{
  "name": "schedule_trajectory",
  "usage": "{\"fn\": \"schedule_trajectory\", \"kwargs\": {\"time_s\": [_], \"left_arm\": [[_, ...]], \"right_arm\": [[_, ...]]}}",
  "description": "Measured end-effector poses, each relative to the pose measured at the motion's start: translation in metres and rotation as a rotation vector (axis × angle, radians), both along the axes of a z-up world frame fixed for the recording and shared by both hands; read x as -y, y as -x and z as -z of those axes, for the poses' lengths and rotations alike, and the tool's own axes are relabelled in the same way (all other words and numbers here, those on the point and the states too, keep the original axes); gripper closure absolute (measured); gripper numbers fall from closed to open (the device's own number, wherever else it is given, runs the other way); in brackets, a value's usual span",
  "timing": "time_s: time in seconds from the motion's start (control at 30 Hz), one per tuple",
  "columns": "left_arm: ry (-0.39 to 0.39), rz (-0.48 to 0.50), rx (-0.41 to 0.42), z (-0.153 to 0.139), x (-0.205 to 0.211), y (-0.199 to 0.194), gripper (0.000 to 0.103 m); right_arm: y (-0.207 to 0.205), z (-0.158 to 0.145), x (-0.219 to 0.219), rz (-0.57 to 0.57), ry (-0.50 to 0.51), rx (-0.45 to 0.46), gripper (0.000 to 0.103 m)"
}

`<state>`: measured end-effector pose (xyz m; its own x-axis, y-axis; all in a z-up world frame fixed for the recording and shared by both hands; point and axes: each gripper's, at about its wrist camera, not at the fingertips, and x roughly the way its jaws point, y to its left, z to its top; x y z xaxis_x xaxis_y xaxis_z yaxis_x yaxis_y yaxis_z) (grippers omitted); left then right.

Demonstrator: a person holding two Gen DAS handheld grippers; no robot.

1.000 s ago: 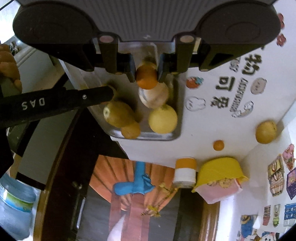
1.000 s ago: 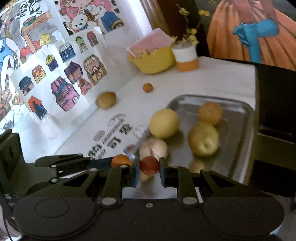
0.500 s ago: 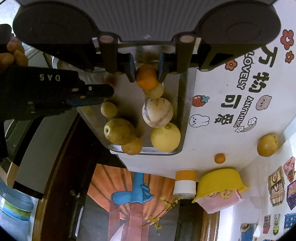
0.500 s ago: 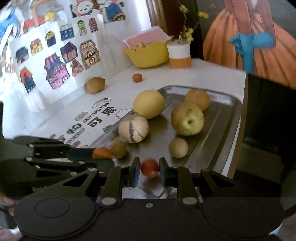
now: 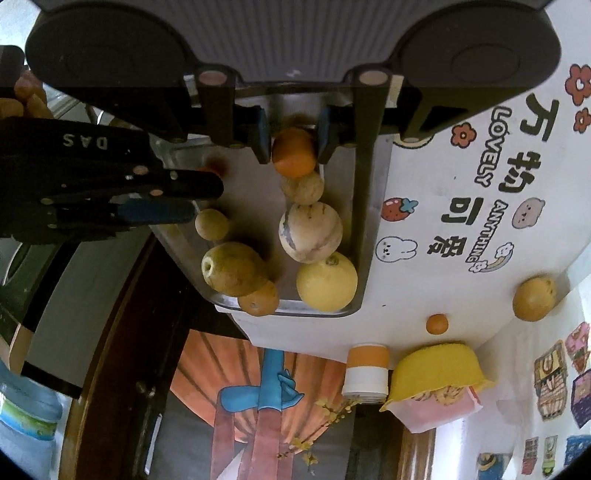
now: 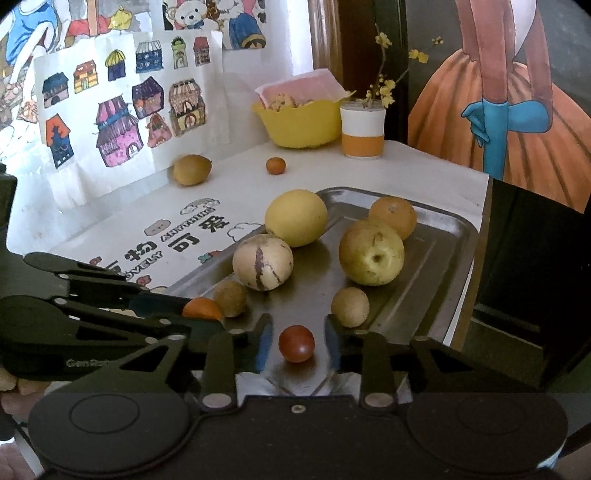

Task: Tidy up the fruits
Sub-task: 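Open the left tool on the tray while the right tool releases the red fruit there, then withdraw both tools from the tray toward the last fruits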

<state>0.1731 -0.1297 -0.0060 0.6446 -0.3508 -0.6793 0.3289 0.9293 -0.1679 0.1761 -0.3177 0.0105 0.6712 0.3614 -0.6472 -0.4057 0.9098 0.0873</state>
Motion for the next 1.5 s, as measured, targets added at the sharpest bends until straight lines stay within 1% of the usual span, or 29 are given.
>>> {"fn": "schedule_trajectory", "kwargs": {"time_s": [0.03, 0.07, 0.1, 0.13, 0.17, 0.2, 0.23, 0.27, 0.3, 0.33, 0.37, 0.4, 0.43, 0.5, 0.57, 0.63, 0.73, 0.87, 0.97, 1.03, 1.13, 1.2, 1.37, 1.43, 1.5], "left_arm": [[0.009, -0.003, 0.000, -0.001, -0.002, 0.001, 0.071], [0.018, -0.007, 0.001, -0.001, -0.004, 0.003, 0.067], [0.021, -0.011, 0.003, -0.002, -0.006, 0.005, 0.060], [0.023, -0.016, 0.007, -0.004, -0.008, 0.007, 0.056], [0.029, -0.021, 0.012, -0.005, -0.010, 0.009, 0.048], [0.035, -0.025, 0.020, -0.007, -0.013, 0.012, 0.043], [0.041, -0.029, 0.027, -0.009, -0.016, 0.016, 0.041], [0.044, -0.033, 0.033, -0.012, -0.018, 0.018, 0.038], [0.045, -0.036, 0.041, -0.015, -0.021, 0.021, 0.031], [0.046, -0.043, 0.050, -0.017, -0.024, 0.024, 0.028], [0.046, -0.051, 0.061, -0.020, -0.027, 0.028, 0.021], [0.044, -0.057, 0.072, -0.023, -0.030, 0.032, 0.017], [0.042, -0.059, 0.082, -0.026, -0.034, 0.036, 0.015], [0.039, -0.055, 0.096, -0.031, -0.040, 0.044, 0.006], [0.033, -0.064, 0.111, -0.035, -0.047, 0.052, 0.002], [0.025, -0.065, 0.116, -0.038, -0.053, 0.060, 0.001], [0.010, -0.072, 0.103, -0.041, -0.065, 0.072, 0.001], [-0.009, -0.096, 0.035, -0.044, -0.088, 0.083, 0.001], [0.024, -0.133, -0.025, -0.050, -0.114, 0.087, 0.001], [0.044, -0.161, -0.050, -0.056, -0.130, 0.089, 0.001], [0.036, -0.215, -0.074, -0.067, -0.152, 0.091, 0.001], [0.031, -0.238, -0.068, -0.074, -0.164, 0.095, 0.001], [-0.002, -0.278, -0.034, -0.094, -0.183, 0.097, 0.001], [-0.009, -0.296, -0.014, -0.105, -0.188, 0.094, 0.001], [-0.019, -0.312, 0.018, -0.116, -0.193, 0.089, 0.001]], "right_arm": [[0.002, -0.002, 0.000, 0.002, 0.000, 0.006, 0.056], [0.004, -0.003, 0.001, 0.005, 0.001, 0.013, 0.052], [0.007, -0.006, 0.001, 0.010, 0.003, 0.022, 0.047], [0.009, -0.008, 0.003, 0.013, 0.002, 0.031, 0.045], [0.012, -0.011, 0.004, 0.018, 0.001, 0.040, 0.040], [0.015, -0.013, 0.006, 0.023, 0.000, 0.049, 0.036], [0.019, -0.016, 0.008, 0.029, -0.002, 0.058, 0.033], [0.022, -0.019, 0.009, 0.034, -0.004, 0.064, 0.028], [0.026, -0.022, 0.011, 0.039, -0.005, 0.070, 0.023], [0.030, -0.025, 0.012, 0.043, -0.006, 0.075, 0.020], [0.035, -0.028, 0.014, 0.045, -0.005, 0.080, 0.016], [0.040, -0.031, 0.014, 0.046, -0.001, 0.085, 0.012], [0.046, -0.034, 0.015, 0.047, 0.006, 0.090, 0.010], [0.057, -0.039, 0.015, 0.049, 0.014, 0.100, 0.003], [0.068, -0.043, 0.014, 0.048, 0.018, 0.095, 0.001], [0.077, -0.045, 0.012, 0.044, 0.021, 0.079, 0.001], [0.090, -0.045, 0.005, 0.035, 0.035, 0.025, 0.001], [0.107, -0.045, -0.009, -0.003, 0.040, -0.052, 0.001], [0.117, -0.049, -0.027, -0.052, 0.037, -0.115, 0.001], [0.123, -0.054, -0.043, -0.091, 0.046, -0.135, 0.001], [0.130, -0.065, -0.067, -0.145, 0.079, -0.129, 0.001], [0.132, -0.074, -0.084, -0.174, 0.090, -0.112, 0.001], [0.127, -0.097, -0.121, -0.259, 0.083, -0.073, 0.001], [0.120, -0.110, -0.132, -0.282, 0.074, -0.065, 0.001], [0.107, -0.124, -0.141, -0.299, 0.044, -0.070, 0.001]]}}
